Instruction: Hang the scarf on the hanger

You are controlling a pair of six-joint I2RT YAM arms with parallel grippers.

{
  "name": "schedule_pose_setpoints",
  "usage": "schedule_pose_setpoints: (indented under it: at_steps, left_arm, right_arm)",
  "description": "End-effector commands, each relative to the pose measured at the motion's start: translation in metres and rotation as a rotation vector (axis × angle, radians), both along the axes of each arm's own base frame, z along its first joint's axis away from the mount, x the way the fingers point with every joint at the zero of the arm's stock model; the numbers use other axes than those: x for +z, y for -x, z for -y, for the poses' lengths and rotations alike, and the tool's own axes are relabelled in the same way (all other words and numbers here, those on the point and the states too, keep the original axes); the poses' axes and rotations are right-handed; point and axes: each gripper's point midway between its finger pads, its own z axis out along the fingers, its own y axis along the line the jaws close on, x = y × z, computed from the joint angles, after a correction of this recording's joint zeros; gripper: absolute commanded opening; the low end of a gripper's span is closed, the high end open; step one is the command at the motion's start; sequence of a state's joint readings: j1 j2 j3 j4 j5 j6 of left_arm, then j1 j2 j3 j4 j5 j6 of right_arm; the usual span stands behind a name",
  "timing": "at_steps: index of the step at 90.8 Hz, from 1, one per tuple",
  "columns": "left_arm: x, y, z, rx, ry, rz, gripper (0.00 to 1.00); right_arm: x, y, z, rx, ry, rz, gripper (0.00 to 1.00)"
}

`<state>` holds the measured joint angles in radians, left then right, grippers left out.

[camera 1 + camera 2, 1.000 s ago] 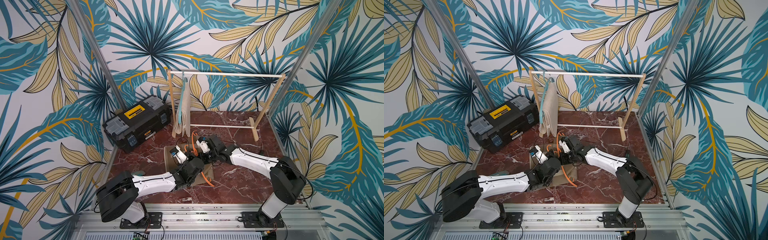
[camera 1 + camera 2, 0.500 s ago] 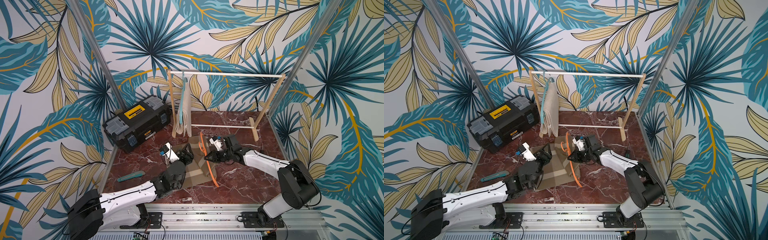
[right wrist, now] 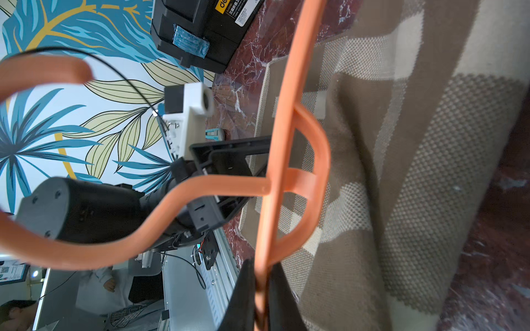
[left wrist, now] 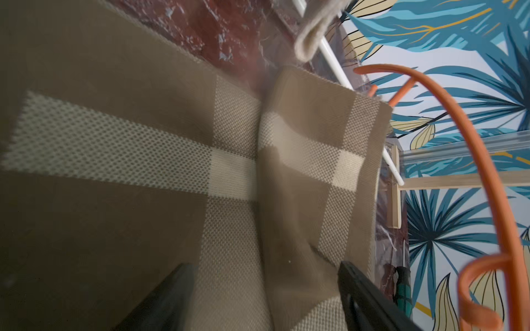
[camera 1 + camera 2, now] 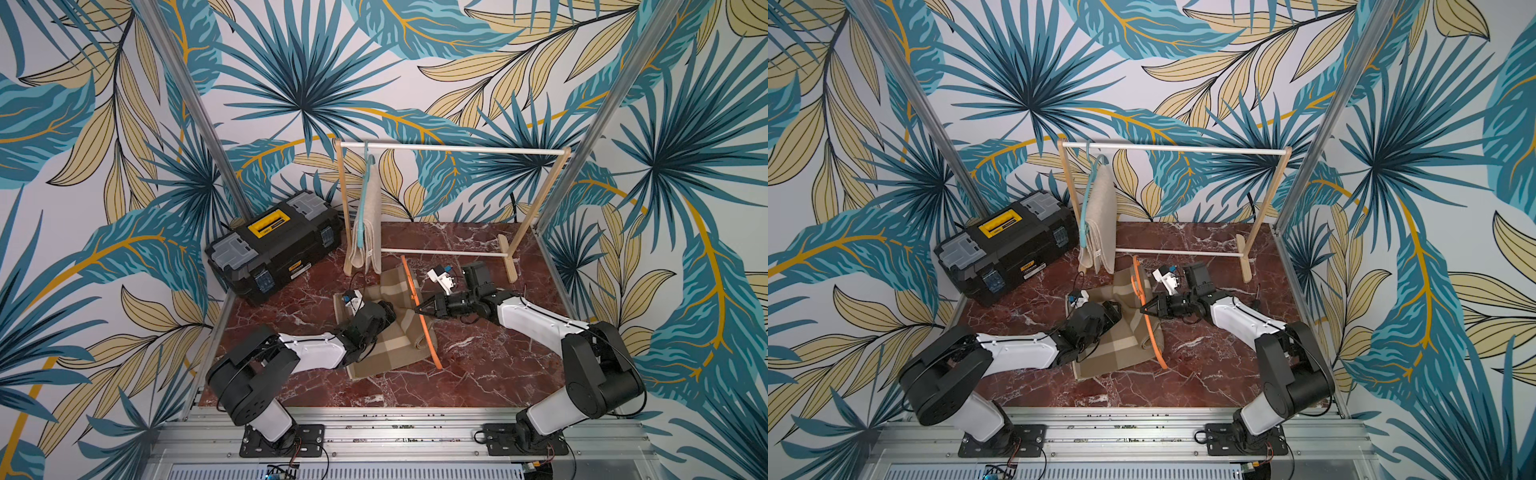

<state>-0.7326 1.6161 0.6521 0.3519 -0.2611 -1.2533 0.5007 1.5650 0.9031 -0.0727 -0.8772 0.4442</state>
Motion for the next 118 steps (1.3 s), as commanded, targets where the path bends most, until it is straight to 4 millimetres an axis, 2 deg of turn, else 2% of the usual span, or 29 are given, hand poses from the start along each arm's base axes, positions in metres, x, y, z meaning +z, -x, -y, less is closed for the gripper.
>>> schedule_pose_setpoints:
  at_steps: [1,6,18,24,32,43,52,57,67,72,81,89,97,107,118]
  left_arm:
    - [0.045,-0.027,0.029,-0.038,0.139,0.069,0.84]
    - [0.043,-0.034,0.033,-0.037,0.139,0.057,0.84]
    - [0.023,-0.040,0.037,-0.019,0.150,0.000,0.84]
    - [0.013,-0.039,0.040,-0.030,0.162,-0.041,0.84]
    - [0.005,-0.032,0.034,-0.024,0.122,-0.098,0.83]
    - [0.011,-0.018,0.014,0.004,0.048,-0.134,0.81]
    - [0.022,-0.019,0.004,0.025,0.008,-0.108,0.81]
    - [0.025,-0.025,0.008,0.008,0.005,-0.099,0.82]
    - [0.026,-0.041,0.031,-0.040,0.036,-0.088,0.82]
    - [0.022,-0.050,0.043,-0.057,0.054,-0.087,0.82]
    - [0.012,-0.052,0.060,-0.105,0.074,-0.121,0.80]
    - [0.006,-0.048,0.059,-0.110,0.070,-0.137,0.76]
    - [0.001,-0.039,0.049,-0.093,0.062,-0.156,0.71]
    - [0.000,-0.030,0.040,-0.085,0.040,-0.170,0.70]
    - [-0.005,-0.029,0.043,-0.101,0.048,-0.184,0.69]
  right_arm:
    - [0.020,0.002,-0.001,0.030,-0.039,0.066,0.00]
    - [0.019,0.001,0.000,0.026,-0.034,0.066,0.00]
    - [0.021,-0.003,0.002,0.016,-0.037,0.071,0.00]
    - [0.020,-0.006,0.004,0.005,-0.031,0.073,0.00]
    - [0.021,-0.008,0.007,-0.004,-0.023,0.076,0.00]
    - [0.020,-0.010,0.011,-0.017,-0.015,0.079,0.00]
    - [0.020,-0.011,0.012,-0.027,-0.020,0.080,0.00]
    - [0.020,-0.012,0.011,-0.031,-0.023,0.078,0.00]
    - [0.020,-0.013,0.010,-0.035,-0.031,0.074,0.00]
    - [0.020,-0.014,0.010,-0.037,-0.029,0.072,0.00]
    - [0.021,-0.016,0.009,-0.035,-0.030,0.073,0.00]
    - [0.022,-0.018,0.008,-0.038,-0.028,0.076,0.00]
    - [0.022,-0.020,0.008,-0.040,-0.027,0.079,0.00]
    - [0.020,-0.021,0.008,-0.045,-0.026,0.075,0.00]
    - [0.019,-0.021,0.007,-0.049,-0.031,0.069,0.00]
